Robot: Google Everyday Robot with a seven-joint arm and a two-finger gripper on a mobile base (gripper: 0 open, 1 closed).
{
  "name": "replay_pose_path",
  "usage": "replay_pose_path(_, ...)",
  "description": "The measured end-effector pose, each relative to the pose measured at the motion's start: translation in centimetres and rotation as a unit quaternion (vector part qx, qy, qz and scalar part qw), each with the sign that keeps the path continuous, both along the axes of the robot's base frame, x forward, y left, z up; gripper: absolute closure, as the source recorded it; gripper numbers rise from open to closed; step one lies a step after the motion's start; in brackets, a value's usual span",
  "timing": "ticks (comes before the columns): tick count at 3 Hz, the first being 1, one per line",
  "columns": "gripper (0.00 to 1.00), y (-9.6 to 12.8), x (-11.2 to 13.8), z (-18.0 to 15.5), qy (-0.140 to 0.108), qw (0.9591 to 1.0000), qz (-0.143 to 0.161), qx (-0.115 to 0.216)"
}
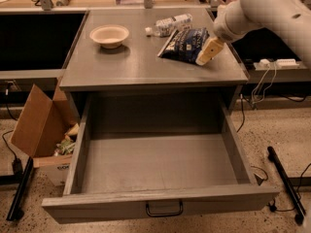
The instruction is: Pick blue chip bag from top drawer and place on counter
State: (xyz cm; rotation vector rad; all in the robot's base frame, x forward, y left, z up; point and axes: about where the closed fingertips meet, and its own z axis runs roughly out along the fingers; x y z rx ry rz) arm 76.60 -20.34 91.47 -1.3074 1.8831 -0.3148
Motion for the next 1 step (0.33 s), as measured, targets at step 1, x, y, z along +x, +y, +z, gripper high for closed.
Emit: replay_pose_path(1, 0.00, -0.46, -2.28, 4.33, -0.050, 0.9987, 0.000, 0.009)
